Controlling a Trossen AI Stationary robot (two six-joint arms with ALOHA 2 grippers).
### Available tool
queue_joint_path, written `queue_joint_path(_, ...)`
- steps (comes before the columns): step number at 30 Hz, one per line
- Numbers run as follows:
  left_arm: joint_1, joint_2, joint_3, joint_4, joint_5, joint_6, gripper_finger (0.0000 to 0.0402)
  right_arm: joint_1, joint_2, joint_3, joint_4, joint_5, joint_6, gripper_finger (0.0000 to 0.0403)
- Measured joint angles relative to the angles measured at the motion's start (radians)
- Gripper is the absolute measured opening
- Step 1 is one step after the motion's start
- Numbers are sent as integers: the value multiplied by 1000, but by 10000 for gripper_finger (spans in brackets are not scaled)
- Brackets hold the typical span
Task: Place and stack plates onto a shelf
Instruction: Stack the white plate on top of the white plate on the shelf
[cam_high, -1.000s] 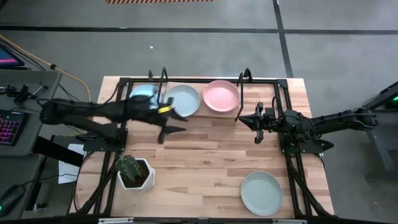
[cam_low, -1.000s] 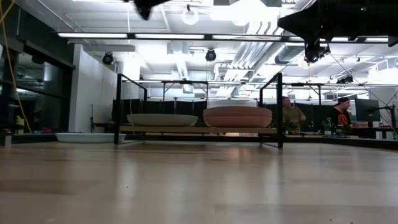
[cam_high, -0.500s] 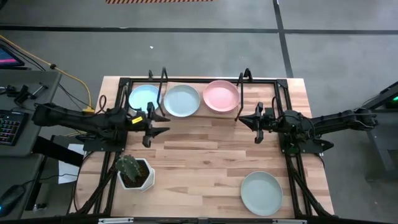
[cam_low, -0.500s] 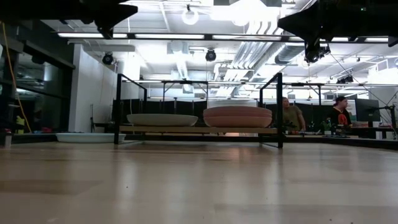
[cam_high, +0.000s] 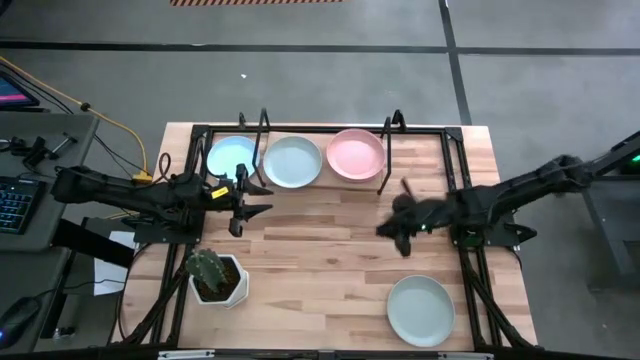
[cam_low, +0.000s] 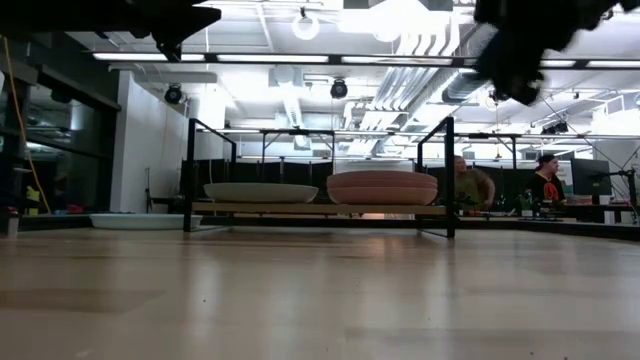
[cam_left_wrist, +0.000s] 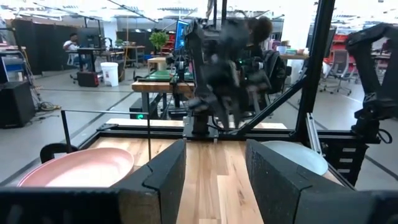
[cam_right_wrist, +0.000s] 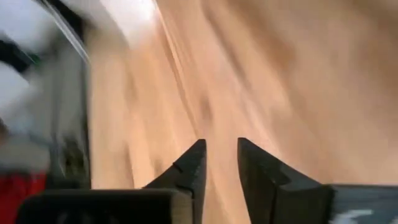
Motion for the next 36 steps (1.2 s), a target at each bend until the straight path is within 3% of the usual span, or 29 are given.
queue_joint_path(5,0,1,0,-7,0,0,154,133,173,116,-264,-159,287,89)
queue_joint_path(12,0,1,0,-8,0,-16,154,321,325,120,-192,-325,621,89)
queue_joint_path(18,0,1,0,-15,0,-16,154,431,436,119,-149,-421,789,89)
queue_joint_path(22,0,1,0,-14,0,-16,154,456,508,119,-105,-457,838,77)
queue_joint_path(29,0,1,0,-18,0,-18,154,441,645,118,-86,-549,863,6)
queue_joint_path(34,0,1,0,-13,0,-18,154,383,705,123,-35,-572,790,7)
queue_joint_path(36,0,1,0,-11,0,-18,154,341,715,124,3,-519,737,2)
